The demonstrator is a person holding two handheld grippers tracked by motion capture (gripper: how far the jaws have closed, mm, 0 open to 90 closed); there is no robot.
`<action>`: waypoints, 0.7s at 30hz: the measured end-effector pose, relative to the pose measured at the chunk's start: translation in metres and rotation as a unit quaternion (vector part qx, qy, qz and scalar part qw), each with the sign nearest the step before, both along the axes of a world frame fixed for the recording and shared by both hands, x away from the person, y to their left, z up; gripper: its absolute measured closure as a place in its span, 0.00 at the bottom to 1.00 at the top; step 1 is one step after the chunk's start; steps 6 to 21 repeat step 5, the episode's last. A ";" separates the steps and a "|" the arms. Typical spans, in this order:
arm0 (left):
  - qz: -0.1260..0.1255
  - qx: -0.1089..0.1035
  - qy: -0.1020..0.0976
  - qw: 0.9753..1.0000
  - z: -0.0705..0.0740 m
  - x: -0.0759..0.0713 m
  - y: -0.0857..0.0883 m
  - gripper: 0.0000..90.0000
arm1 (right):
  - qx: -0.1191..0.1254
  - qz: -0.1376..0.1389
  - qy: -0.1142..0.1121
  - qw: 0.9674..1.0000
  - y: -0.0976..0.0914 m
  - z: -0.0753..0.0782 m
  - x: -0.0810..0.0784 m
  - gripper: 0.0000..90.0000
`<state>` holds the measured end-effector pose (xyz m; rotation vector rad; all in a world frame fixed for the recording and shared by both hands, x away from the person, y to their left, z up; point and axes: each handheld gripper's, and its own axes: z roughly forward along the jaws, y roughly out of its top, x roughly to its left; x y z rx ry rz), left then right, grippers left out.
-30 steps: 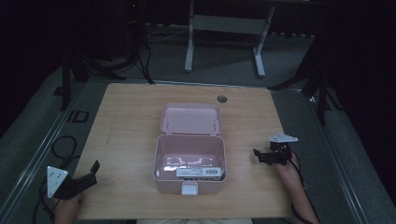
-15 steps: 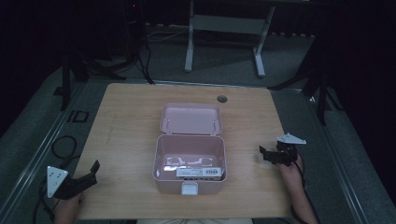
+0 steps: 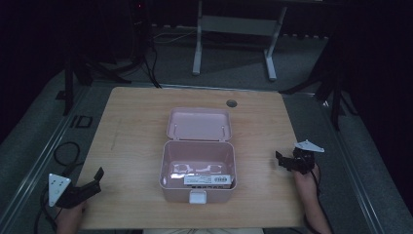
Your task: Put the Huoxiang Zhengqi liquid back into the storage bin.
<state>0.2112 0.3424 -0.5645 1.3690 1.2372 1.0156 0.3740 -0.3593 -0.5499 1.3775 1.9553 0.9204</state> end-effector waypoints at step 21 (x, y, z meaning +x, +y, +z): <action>0.001 0.000 -0.002 1.000 0.000 0.000 0.000 0.03 | 0.000 -0.005 0.001 1.000 -0.001 -0.001 0.001 0.13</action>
